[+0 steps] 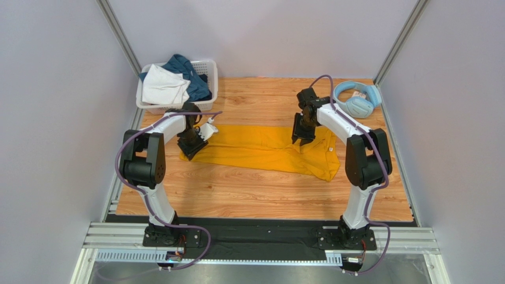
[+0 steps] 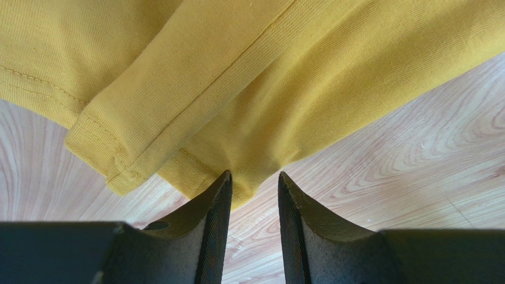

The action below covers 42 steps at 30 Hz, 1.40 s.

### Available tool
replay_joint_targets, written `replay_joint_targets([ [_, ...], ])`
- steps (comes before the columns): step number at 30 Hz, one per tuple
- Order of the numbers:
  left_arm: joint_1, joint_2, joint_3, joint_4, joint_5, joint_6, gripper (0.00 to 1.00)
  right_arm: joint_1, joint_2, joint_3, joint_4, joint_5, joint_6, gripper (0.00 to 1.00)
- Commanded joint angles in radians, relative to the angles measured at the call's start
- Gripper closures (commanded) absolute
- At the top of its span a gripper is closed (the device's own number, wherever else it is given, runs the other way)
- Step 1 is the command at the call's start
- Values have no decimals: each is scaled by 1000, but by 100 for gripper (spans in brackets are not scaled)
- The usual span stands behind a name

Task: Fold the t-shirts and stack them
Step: Fold the tshirt

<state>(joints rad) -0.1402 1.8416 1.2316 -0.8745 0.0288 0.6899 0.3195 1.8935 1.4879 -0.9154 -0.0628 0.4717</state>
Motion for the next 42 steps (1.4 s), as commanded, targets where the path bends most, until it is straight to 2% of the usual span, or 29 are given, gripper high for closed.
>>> replay_joint_targets([
  [1, 7, -19, 32, -11, 11, 10, 59, 4, 33, 41, 35, -19, -28, 62],
  [10, 7, -18, 35, -11, 3, 16, 59, 4, 56, 54, 36, -26, -27, 66],
  [15, 7, -16, 32, -8, 5, 16, 59, 0, 53, 71, 33, -25, -24, 75],
  [20, 7, -13, 26, 2, -7, 19, 59, 4, 58, 94, 13, -23, -18, 89],
  [24, 7, -16, 22, 8, -12, 23, 59, 4, 58, 103, 7, -16, -15, 93],
  [26, 7, -15, 22, 8, -13, 25, 60, 4, 64, 109, 4, -15, -12, 99],
  [31, 7, -18, 12, 15, -17, 26, 60, 1, 104, 152, 3, -14, -10, 100],
  [39, 7, -22, 16, 12, -20, 30, 60, 0, 283, 395, -57, -35, -41, 100],
  [42, 7, -25, 23, 6, -21, 33, 60, 0, 328, 436, -77, -31, -54, 93],
])
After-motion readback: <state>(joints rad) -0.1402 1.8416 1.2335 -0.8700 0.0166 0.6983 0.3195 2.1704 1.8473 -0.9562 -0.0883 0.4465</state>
